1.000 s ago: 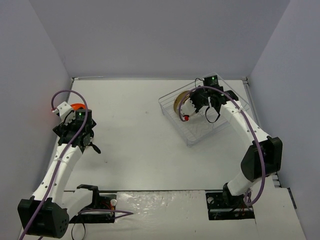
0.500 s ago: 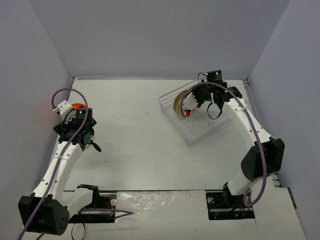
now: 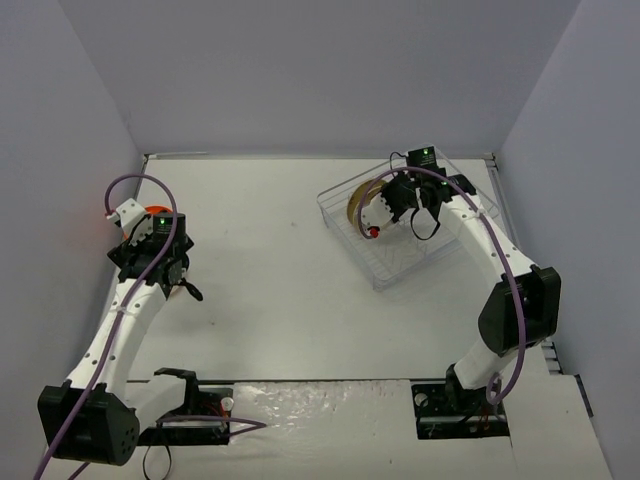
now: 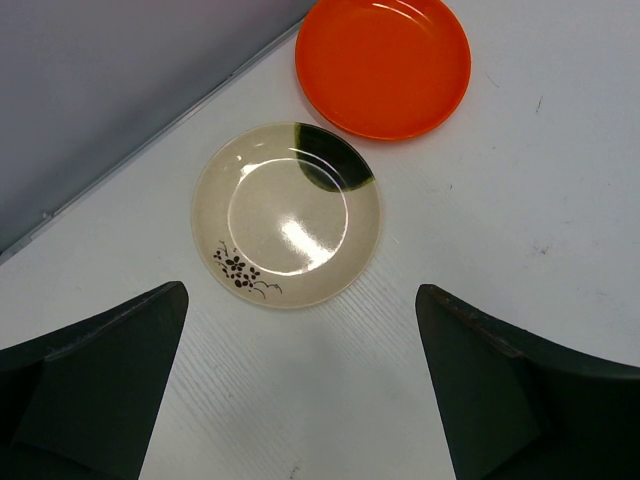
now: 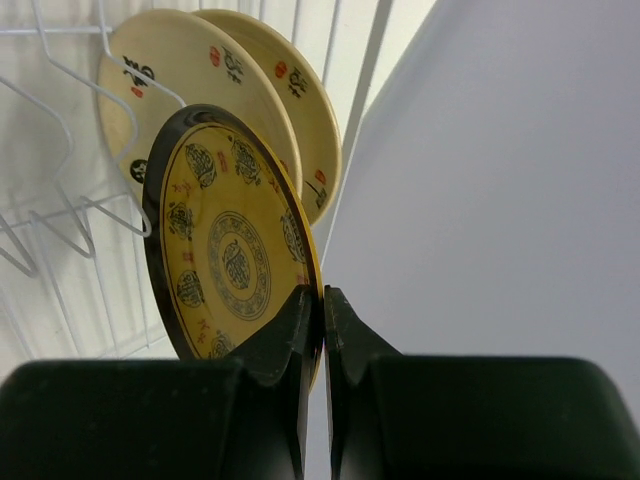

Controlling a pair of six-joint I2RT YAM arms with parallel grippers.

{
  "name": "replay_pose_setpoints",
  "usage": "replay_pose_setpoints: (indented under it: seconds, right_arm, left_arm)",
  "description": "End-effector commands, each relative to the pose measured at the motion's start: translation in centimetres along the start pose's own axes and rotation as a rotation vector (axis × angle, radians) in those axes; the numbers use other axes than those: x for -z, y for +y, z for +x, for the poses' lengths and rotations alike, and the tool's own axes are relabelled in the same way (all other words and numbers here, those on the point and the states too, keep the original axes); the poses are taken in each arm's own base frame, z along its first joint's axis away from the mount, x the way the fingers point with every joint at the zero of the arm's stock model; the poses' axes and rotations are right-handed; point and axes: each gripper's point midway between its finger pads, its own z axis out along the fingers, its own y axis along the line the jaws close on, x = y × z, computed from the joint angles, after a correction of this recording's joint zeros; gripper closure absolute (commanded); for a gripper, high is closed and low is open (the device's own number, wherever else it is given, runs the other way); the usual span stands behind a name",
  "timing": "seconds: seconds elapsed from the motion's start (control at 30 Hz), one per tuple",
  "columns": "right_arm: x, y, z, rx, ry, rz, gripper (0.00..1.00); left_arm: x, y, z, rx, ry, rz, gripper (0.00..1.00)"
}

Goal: Load the plates into the dish rack

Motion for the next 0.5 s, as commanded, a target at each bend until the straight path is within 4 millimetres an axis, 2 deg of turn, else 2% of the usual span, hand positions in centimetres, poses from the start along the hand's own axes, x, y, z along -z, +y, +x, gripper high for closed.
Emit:
replay_pose_setpoints:
  seconds: [0.0, 0.27, 0.47]
  right_arm:
    - [0.1, -1.8, -0.3, 0.164, 0.005, 0.041, 1.00]
    - [0.0, -0.8, -1.2, 0.169, -0.033, 0.028, 1.00]
    - [-1.0, 0.1, -1.7, 0.161, -0.065, 0.010, 1.00]
  left_arm:
    - [0.6, -0.5, -2.6, 0.054, -0.055, 0.008, 0.03]
    - [0.6, -0.4, -2.6, 0.055, -0.058, 0.005, 0.03]
    - [0.6, -0.5, -2.6, 0.053, -0.056, 0.005, 0.03]
